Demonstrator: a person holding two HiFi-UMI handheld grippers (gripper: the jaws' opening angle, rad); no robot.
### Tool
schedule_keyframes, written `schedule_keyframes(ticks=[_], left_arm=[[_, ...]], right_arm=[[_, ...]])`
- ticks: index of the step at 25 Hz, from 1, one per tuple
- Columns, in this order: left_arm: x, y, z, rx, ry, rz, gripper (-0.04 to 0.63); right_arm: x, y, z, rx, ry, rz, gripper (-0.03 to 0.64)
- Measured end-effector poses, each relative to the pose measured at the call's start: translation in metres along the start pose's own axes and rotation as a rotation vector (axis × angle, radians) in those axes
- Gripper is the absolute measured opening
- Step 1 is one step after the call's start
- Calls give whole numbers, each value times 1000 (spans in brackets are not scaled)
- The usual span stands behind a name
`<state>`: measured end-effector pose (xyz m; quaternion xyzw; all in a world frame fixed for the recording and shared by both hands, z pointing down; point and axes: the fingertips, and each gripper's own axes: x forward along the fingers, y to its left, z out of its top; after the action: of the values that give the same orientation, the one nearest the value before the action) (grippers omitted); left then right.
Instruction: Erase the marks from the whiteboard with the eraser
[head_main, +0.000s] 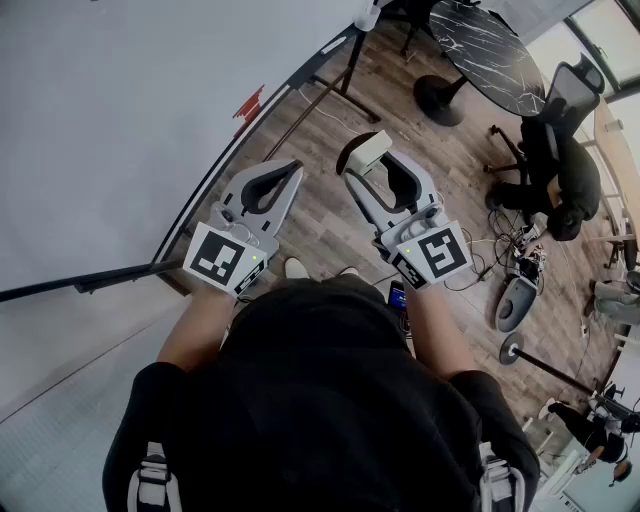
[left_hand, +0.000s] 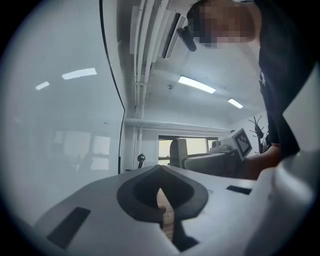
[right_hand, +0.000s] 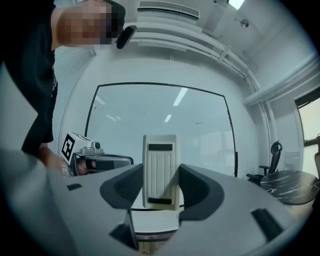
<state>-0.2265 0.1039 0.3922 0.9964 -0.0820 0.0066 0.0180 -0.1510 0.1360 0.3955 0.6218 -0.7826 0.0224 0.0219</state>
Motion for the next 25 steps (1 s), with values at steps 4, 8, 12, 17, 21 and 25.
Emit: schedule_keyframes(ticks=[4, 8, 12, 17, 21, 25], left_arm=[[-2, 1, -2, -6, 7, -1, 3], [-7, 3, -4, -26, 0, 1, 3], [-10, 8, -4, -40, -11, -4, 3], [-1, 6, -3, -22, -13, -35, 3], [14, 4, -4, -27, -7, -55, 3], [36, 3, -5, -23, 3, -57, 3]], right_arm=[[0, 1, 0, 0, -1, 0, 224], [1, 6, -3, -2, 0, 7, 224], [2, 14, 1, -4, -5, 26, 224], [0, 9, 5, -15, 4, 20, 225], [-2, -7, 5, -14, 11, 4, 225], [-5, -26, 4, -11, 0, 13, 225]])
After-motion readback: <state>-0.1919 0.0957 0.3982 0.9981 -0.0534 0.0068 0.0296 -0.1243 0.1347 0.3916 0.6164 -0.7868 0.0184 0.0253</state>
